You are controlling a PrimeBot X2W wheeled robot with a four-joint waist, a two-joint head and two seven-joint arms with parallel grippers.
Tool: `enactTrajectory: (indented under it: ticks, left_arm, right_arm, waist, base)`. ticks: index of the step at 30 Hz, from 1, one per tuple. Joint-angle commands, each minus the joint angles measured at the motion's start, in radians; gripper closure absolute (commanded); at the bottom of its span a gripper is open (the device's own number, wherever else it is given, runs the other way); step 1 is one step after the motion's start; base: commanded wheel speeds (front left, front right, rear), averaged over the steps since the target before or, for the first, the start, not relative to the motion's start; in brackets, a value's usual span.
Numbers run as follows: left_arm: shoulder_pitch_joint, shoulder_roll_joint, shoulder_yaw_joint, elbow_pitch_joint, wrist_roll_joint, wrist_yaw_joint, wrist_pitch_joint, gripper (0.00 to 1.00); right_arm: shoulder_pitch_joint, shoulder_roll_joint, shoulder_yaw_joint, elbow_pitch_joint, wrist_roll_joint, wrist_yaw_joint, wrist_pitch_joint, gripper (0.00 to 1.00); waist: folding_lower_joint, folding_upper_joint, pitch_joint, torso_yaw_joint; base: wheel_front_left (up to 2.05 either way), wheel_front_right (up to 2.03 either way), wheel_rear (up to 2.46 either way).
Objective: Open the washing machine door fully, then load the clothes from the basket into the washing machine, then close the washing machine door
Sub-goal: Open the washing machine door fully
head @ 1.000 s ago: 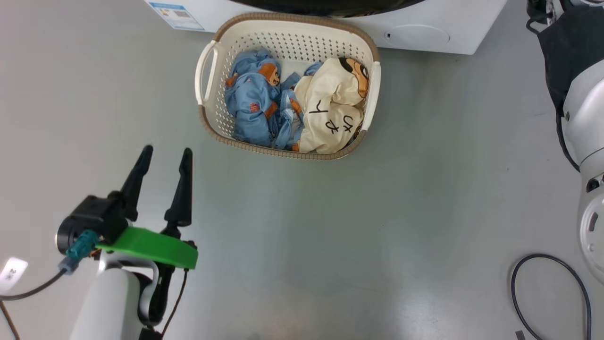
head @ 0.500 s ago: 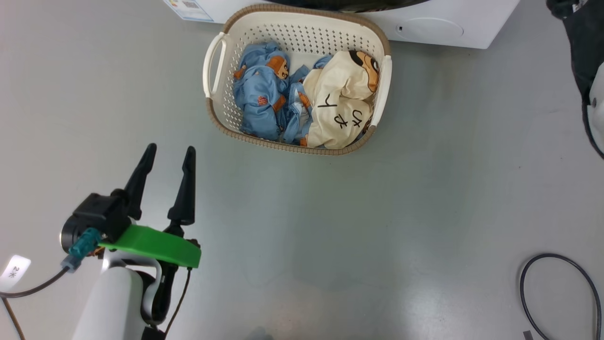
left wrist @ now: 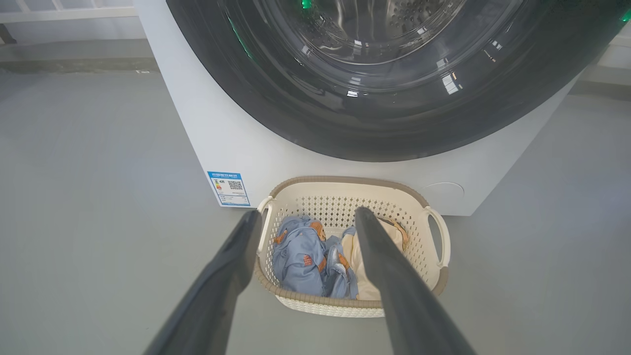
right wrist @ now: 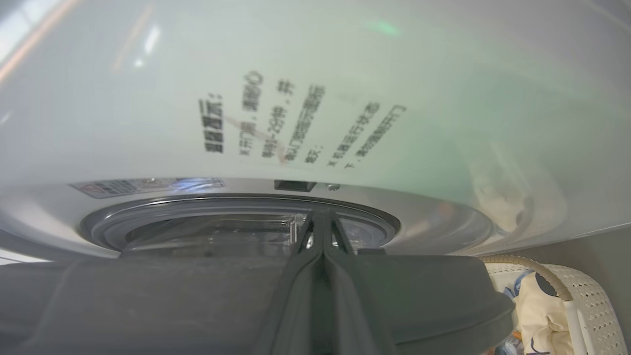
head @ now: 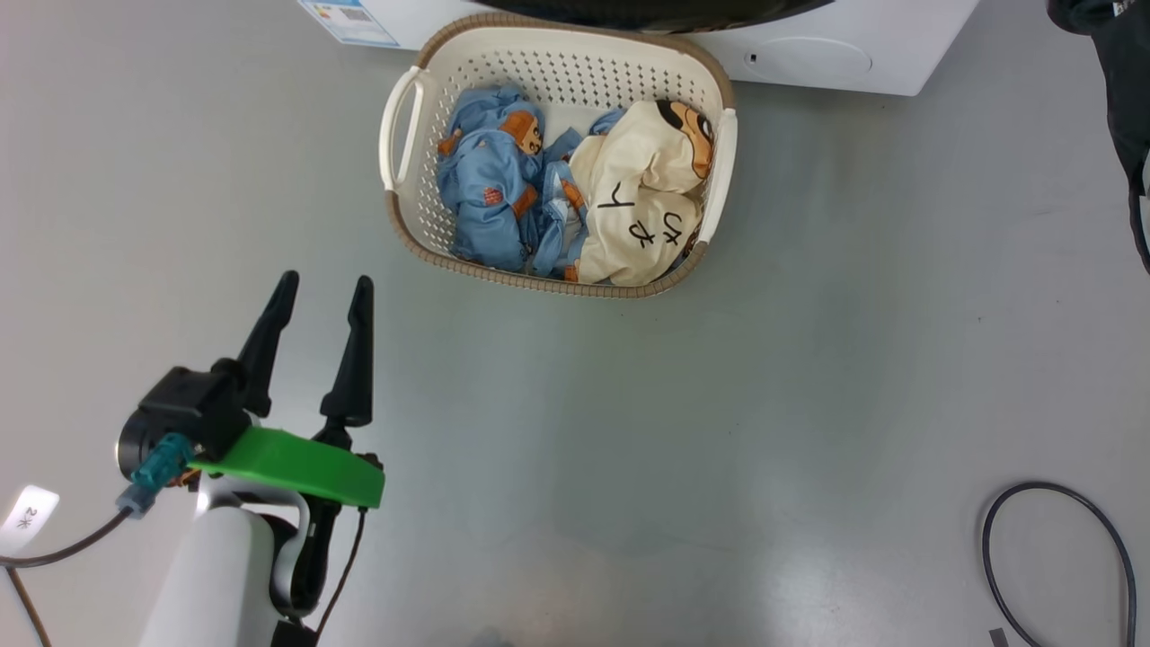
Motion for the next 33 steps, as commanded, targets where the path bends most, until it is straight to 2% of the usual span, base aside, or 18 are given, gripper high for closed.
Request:
enactTrajectory:
  ticks: [1, 10, 16, 26, 33]
  left_arm:
    - [-0.009, 0.027, 0.038, -0.026, 0.001, -0.002, -0.006, 0.00]
    - [-0.008, 0.026, 0.042, -0.031, 0.004, -0.002, -0.006, 0.00]
    - [-0.002, 0.025, 0.040, -0.029, 0.004, -0.002, -0.006, 0.00]
    - [0.011, 0.024, 0.032, -0.031, 0.002, -0.002, -0.006, 0.00]
    - [0.015, 0.023, 0.035, -0.036, 0.007, -0.002, -0.006, 0.00]
  right_arm:
    - [-0.006, 0.035, -0.005, -0.018, -0.024, 0.002, 0.033, 1.00]
    - [0.005, 0.012, -0.019, -0.018, -0.075, 0.002, 0.130, 1.00]
    - [0.010, -0.007, -0.042, -0.018, -0.117, 0.002, 0.140, 1.00]
    - [-0.011, 0.004, -0.089, -0.018, -0.186, 0.002, 0.154, 1.00]
    - [-0.022, 0.024, -0.117, -0.017, -0.221, 0.002, 0.221, 1.00]
  waist:
    - [0.0000, 0.0000, -0.002, -0.002]
    - [0.0000, 0.0000, -0.010, -0.003]
    - [0.0000, 0.0000, -0.019, 0.004]
    - [0.0000, 0.0000, -0.022, 0.027]
    - [0.0000, 0.0000, -0.025, 0.031]
  base:
    - [0.00, 0.00, 0.00]
    - [0.00, 0.00, 0.00]
    - [0.00, 0.00, 0.00]
    - [0.00, 0.00, 0.00]
    - [0.00, 0.00, 0.00]
